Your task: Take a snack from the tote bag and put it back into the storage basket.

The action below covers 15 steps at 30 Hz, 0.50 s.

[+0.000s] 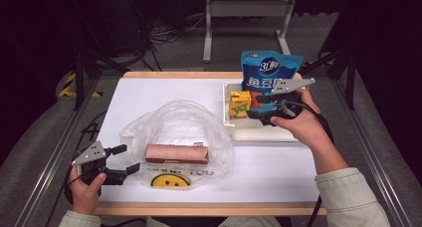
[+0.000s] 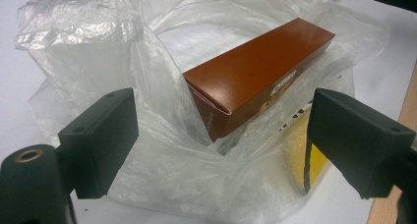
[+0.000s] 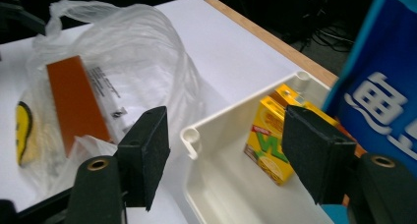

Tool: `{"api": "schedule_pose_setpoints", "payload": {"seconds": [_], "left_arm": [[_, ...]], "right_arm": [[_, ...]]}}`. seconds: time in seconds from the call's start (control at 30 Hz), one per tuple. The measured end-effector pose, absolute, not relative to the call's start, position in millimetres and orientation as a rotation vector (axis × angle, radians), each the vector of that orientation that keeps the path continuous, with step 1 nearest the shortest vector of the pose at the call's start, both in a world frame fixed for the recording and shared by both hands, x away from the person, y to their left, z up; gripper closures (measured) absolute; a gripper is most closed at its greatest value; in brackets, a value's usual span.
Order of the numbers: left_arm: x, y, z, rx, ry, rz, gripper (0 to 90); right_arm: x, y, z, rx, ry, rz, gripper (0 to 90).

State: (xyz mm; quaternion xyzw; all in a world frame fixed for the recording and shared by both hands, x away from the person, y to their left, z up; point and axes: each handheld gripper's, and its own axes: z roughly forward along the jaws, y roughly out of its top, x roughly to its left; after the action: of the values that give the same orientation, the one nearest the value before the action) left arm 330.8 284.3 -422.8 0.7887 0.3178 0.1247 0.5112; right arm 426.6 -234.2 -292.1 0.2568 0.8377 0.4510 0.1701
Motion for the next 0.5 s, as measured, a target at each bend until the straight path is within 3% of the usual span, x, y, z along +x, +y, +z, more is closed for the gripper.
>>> {"api": "schedule_pose_setpoints", "payload": {"seconds": [0.5], "left_arm": [[326.4,289.1,-423.3,1.889,0.773,0.309,12.8]], "right_arm": [[418.3,-162.4,-288.3,0.559,2.455,1.386,29.7]]}}
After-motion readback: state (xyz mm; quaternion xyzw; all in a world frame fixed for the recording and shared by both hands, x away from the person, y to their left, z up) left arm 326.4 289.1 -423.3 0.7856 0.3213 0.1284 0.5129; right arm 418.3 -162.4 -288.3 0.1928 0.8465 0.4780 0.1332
